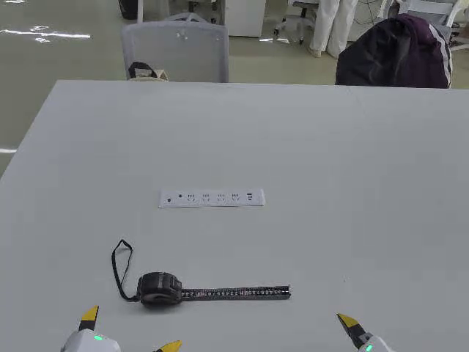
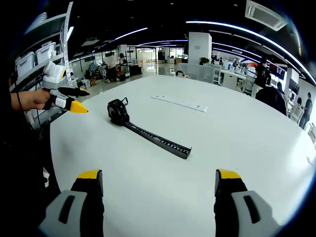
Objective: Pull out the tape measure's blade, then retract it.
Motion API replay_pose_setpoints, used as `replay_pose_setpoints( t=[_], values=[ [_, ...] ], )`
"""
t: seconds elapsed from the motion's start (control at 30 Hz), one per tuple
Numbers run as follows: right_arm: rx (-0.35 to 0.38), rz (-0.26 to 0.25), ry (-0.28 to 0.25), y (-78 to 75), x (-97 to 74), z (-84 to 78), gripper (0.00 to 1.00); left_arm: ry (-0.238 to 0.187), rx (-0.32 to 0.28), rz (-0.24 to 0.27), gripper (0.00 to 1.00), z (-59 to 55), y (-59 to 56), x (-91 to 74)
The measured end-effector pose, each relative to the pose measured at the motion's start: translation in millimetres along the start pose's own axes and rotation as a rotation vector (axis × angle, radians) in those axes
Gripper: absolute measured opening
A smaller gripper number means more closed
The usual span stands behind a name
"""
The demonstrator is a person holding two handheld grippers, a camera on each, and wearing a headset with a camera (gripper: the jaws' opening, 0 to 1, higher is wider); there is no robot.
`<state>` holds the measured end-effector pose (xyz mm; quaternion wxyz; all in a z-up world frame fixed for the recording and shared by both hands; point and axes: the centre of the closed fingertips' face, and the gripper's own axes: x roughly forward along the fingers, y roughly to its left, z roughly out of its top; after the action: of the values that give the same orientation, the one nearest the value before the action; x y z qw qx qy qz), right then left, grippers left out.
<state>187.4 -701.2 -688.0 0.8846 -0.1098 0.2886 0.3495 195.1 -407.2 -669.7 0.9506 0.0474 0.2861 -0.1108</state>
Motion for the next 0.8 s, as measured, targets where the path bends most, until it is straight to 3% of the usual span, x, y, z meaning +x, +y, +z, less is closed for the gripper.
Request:
replay_pose_setpoints(
  t=[0.27, 0.43, 0.53, 0.8],
  values=[
    [-0.004, -0.005, 0.001, 1.5, 3.7, -1.0, 0.94, -0.014, 0.041, 0.049, 0.99, -0.7, -11.4, 13.9],
    [-0.003, -0.008, -0.003, 2.0, 6.3, -1.0, 0.94, -0.034, -0.001, 0.069, 0.99, 2.5, -14.2, 24.1],
    [-0.004, -0.007, -0.003, 3.2, 7.9, -1.2, 0.93, -0.022, -0.011, 0.071, 0.99, 1.2, -16.8, 32.5],
    [-0.008, -0.001, -0.003, 3.9, 14.7, -4.1, 0.91, -0.002, -0.064, 0.125, 0.95, -4.6, -4.3, 56.1]
  ],
)
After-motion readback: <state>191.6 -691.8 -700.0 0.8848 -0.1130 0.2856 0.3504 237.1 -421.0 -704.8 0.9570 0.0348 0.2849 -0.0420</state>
